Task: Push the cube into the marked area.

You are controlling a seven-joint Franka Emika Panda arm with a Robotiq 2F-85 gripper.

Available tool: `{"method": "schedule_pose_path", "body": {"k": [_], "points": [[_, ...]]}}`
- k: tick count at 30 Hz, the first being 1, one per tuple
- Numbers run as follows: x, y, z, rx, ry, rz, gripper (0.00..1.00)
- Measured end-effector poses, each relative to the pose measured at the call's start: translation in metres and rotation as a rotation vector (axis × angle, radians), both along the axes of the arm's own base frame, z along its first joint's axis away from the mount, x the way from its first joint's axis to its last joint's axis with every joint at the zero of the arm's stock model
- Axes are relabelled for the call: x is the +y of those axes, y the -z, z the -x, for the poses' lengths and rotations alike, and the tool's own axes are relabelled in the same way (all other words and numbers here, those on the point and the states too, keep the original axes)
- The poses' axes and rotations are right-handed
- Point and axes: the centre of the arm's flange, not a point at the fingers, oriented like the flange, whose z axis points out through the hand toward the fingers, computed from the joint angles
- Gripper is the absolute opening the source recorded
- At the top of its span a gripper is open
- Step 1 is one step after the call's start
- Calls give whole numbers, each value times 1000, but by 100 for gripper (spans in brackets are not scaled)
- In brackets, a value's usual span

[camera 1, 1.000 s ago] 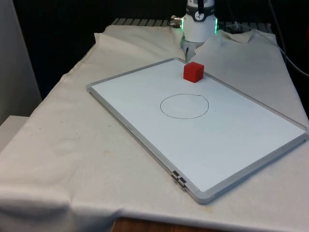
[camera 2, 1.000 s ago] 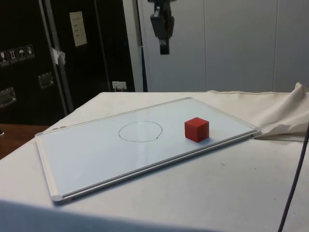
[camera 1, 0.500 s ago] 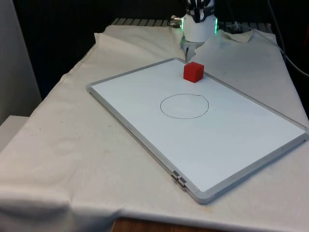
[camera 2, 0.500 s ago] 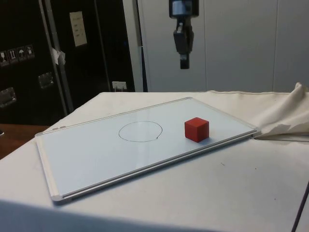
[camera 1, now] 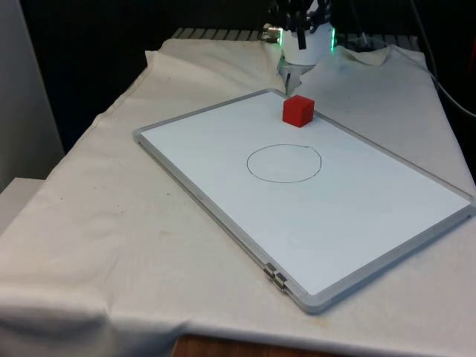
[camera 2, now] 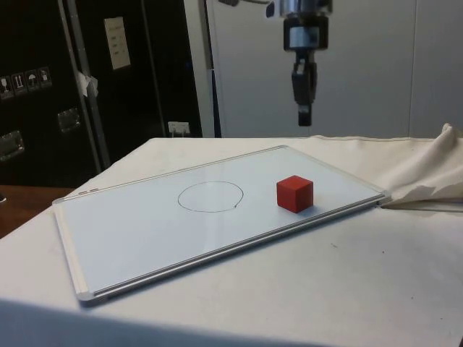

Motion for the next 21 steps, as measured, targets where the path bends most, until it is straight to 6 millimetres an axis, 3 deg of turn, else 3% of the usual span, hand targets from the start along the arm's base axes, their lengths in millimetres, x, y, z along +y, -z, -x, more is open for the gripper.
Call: {"method": "schedule_pose_path", "body": {"k": [13, 21], "points": [[3, 48, 41, -7, -3, -5, 0], [6, 64, 48, -6, 0, 6, 0]]}}
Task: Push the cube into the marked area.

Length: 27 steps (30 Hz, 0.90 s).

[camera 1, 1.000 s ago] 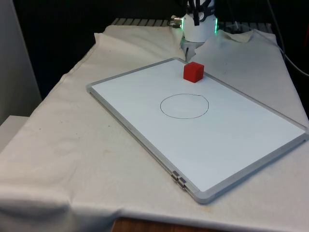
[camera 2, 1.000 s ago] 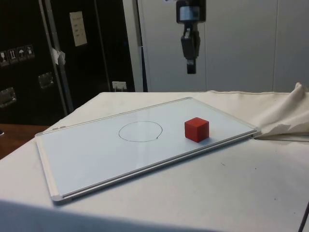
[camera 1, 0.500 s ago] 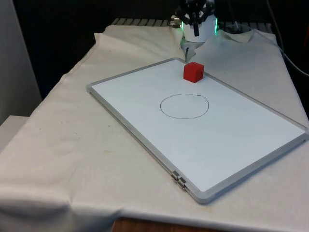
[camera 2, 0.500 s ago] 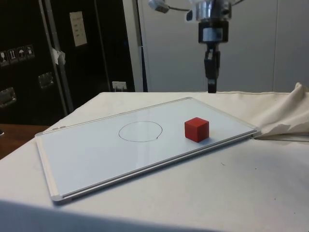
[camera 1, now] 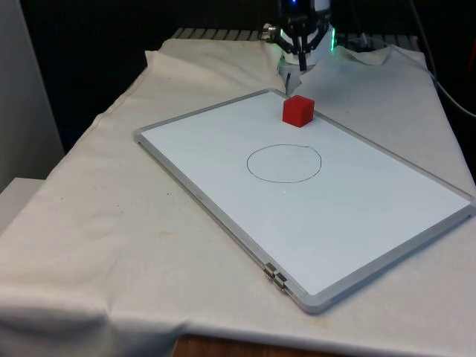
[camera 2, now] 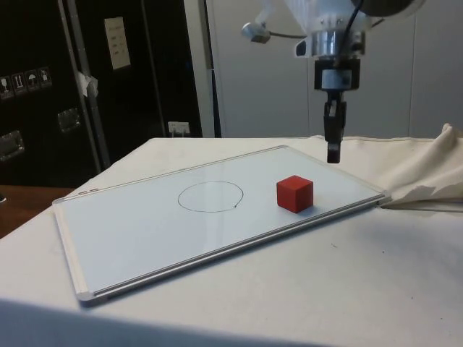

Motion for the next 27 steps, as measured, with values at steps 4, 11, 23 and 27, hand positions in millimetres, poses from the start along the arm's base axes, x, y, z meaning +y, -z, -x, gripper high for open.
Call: {"method": "schedule_pose_path", "body": {"k": [4, 11, 23, 27], "points": [[1, 8, -6, 3, 9, 9, 0], [5, 26, -20, 25, 30, 23, 0], [10, 54, -15, 60, 38, 55, 0], [9, 61, -19, 50, 39, 75, 0]]}}
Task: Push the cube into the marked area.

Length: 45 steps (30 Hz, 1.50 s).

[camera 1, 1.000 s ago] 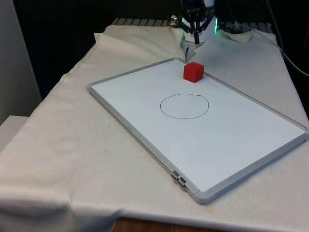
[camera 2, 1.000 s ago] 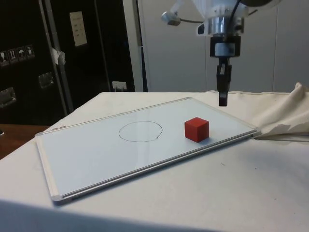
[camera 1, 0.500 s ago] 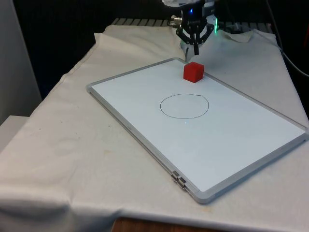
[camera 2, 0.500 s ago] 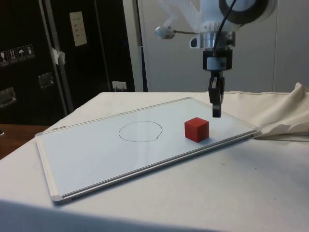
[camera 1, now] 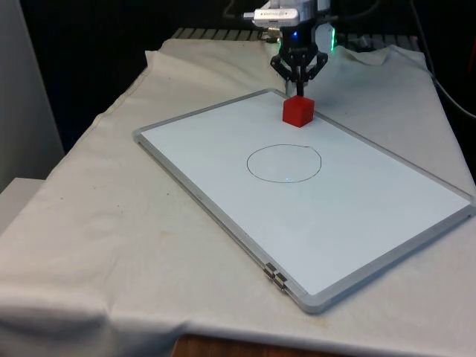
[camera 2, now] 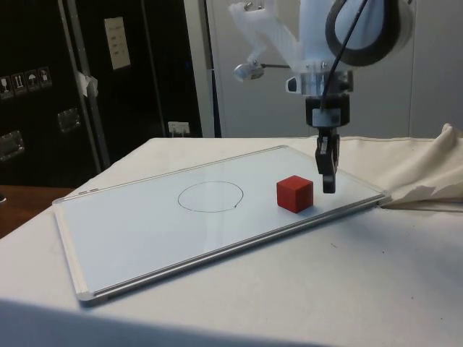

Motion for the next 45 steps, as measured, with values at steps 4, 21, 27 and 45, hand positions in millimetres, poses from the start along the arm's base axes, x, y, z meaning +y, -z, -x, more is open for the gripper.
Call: {"method": "schedule_pose_path", "body": {"k": [4, 21, 27, 45], "points": [[-1, 3, -5, -9, 0, 12, 0], [-6, 8, -34, -90, 6, 63, 0], [0, 8, -35, -108, 7, 67, 0], [25, 5, -25, -121, 17, 58, 0]]}}
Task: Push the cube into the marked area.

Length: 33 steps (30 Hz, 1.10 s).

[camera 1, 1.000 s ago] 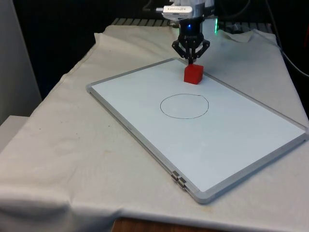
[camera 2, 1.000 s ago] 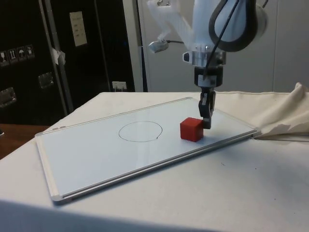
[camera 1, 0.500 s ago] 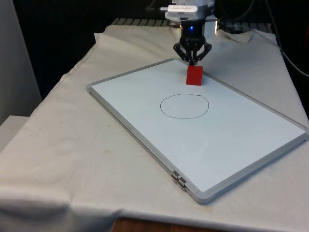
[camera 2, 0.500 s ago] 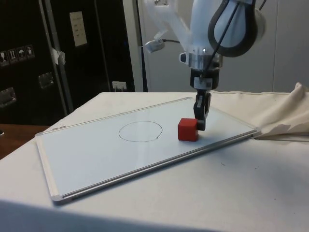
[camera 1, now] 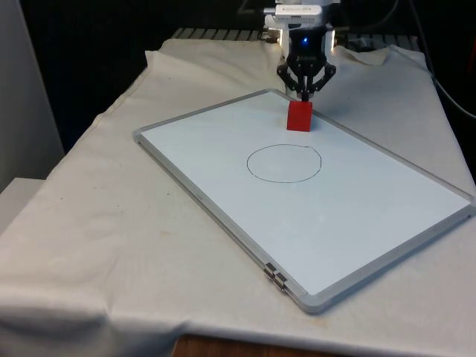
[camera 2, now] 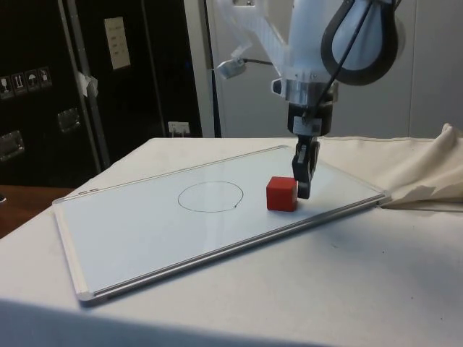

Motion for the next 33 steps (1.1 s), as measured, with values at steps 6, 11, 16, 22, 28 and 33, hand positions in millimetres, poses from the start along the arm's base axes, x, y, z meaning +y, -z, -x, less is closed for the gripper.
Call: {"method": "schedule_pose_path", "body": {"k": [6, 11, 16, 22, 28, 33], "points": [[4, 5, -8, 5, 6, 5, 0], [6, 9, -12, 7, 11, 8, 0], [9, 11, -15, -1, 19, 11, 0], [9, 12, -17, -5, 24, 12, 0], [10, 11, -24, -18, 28, 13, 0], [10, 11, -26, -20, 28, 14, 0]]}}
